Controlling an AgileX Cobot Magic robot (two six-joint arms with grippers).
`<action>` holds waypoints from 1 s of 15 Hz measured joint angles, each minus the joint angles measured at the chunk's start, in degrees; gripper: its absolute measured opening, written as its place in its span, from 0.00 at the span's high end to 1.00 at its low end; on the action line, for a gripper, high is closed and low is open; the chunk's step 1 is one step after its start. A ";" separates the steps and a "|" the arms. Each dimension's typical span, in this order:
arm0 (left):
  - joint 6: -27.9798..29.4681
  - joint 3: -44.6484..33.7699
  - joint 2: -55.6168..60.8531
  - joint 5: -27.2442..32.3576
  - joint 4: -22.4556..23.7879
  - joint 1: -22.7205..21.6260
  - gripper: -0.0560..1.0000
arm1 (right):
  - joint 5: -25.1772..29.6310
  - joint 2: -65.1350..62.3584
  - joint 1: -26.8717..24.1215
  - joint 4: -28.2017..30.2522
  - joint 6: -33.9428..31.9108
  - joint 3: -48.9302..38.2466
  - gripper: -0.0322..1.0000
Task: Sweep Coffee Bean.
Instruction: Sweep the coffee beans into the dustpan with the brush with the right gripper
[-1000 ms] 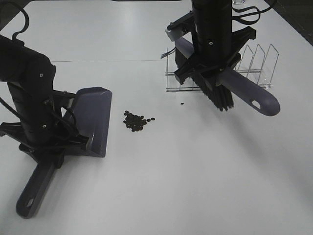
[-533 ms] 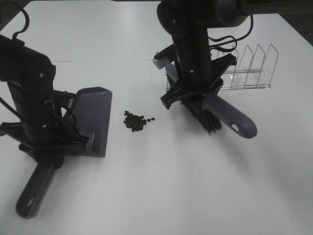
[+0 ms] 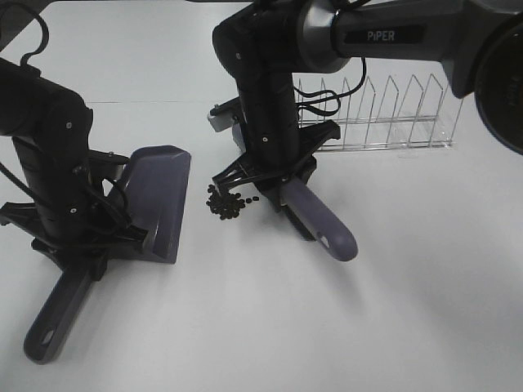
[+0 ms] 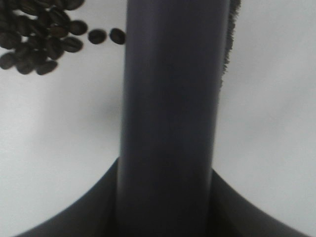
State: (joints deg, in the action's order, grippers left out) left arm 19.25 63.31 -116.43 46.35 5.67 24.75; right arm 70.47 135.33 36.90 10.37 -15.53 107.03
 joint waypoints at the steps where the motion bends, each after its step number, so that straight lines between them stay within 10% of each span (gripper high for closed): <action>1: 0.00 0.00 0.00 0.00 0.00 0.00 0.62 | 0.00 0.40 0.00 -1.83 0.00 1.26 0.68; 15: -0.17 0.00 0.00 0.00 0.00 0.00 0.62 | -11.57 4.76 0.00 -36.90 3.15 5.50 0.68</action>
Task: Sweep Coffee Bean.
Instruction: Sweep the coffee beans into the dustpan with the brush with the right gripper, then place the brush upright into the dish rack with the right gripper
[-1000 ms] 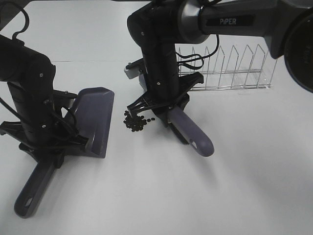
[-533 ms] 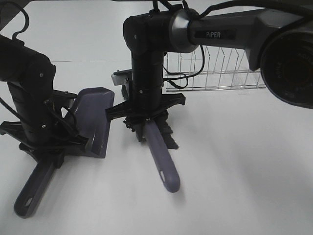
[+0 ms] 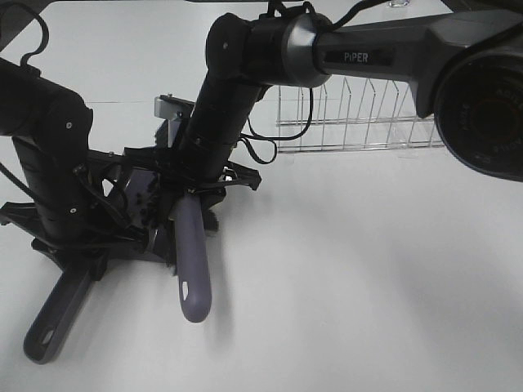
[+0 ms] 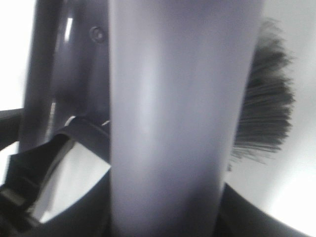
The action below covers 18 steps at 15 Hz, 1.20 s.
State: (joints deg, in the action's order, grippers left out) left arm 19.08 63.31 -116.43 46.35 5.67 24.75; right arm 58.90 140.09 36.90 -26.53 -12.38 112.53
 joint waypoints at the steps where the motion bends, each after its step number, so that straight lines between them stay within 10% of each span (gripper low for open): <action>1: 0.00 0.00 0.00 0.00 0.00 0.00 0.62 | 0.00 0.06 0.00 -0.74 0.46 0.86 0.68; 7: 0.00 0.00 0.00 0.00 0.00 0.00 0.62 | 4.81 0.11 -0.86 0.52 1.60 8.08 0.68; 18: -0.23 0.00 0.00 0.00 -0.29 0.00 0.62 | 11.46 -2.46 -1.60 22.23 1.55 18.74 0.68</action>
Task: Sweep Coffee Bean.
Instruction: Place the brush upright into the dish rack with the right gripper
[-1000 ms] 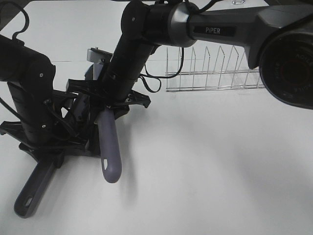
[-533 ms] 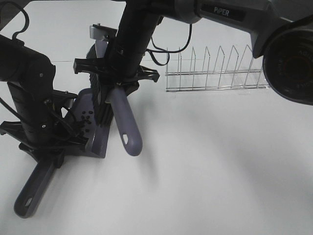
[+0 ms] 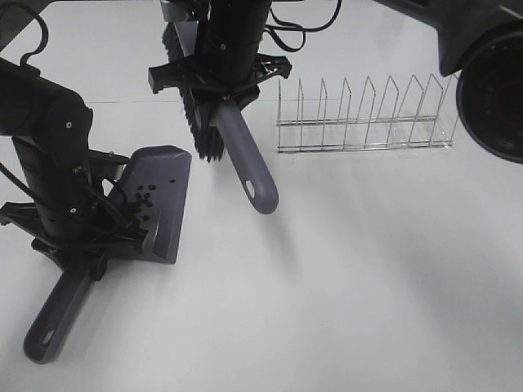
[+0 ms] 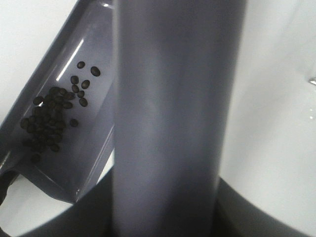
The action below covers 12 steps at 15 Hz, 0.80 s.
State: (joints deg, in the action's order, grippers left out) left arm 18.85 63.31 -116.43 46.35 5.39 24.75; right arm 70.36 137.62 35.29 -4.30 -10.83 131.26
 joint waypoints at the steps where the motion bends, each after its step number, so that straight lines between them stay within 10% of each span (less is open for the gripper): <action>1: 0.00 0.00 0.00 0.00 -0.11 0.00 0.62 | 0.00 -1.26 0.00 0.69 0.23 -0.69 0.68; 12: -0.06 0.00 0.00 0.00 -0.34 0.00 0.62 | 0.11 -15.47 -2.52 7.62 2.64 -26.47 0.68</action>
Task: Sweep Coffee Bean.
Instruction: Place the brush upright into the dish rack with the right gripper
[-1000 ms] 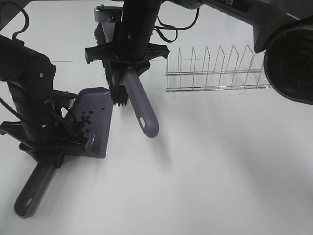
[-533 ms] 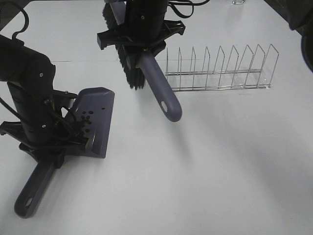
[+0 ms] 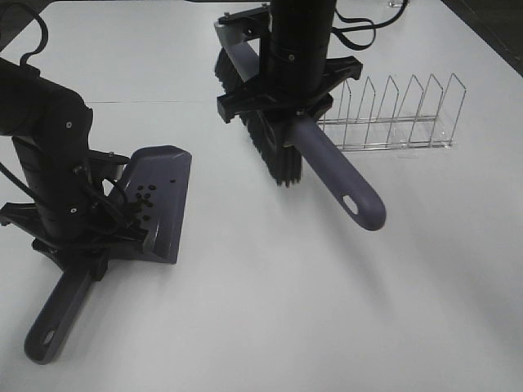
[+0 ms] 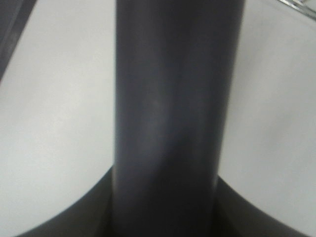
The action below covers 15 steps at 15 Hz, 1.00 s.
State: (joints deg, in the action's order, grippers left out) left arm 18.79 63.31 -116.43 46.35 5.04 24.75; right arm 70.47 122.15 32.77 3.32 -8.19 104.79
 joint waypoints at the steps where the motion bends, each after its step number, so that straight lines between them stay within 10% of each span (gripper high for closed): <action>1: 0.00 0.00 0.00 0.00 0.00 0.00 0.62 | 0.00 -1.72 -0.92 0.00 0.29 -3.32 0.68; 6: 0.00 0.00 0.00 0.00 -0.57 0.00 0.62 | 0.06 -9.28 -13.41 -1.60 4.24 -18.79 0.68; 15: 0.00 0.00 0.00 0.00 -3.21 0.00 0.62 | 0.00 -4.87 -27.44 -3.72 8.77 -19.71 0.68</action>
State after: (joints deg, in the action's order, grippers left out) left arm 18.79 63.31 -116.43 46.35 1.83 24.75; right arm 70.47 117.28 5.33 -0.40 0.57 85.08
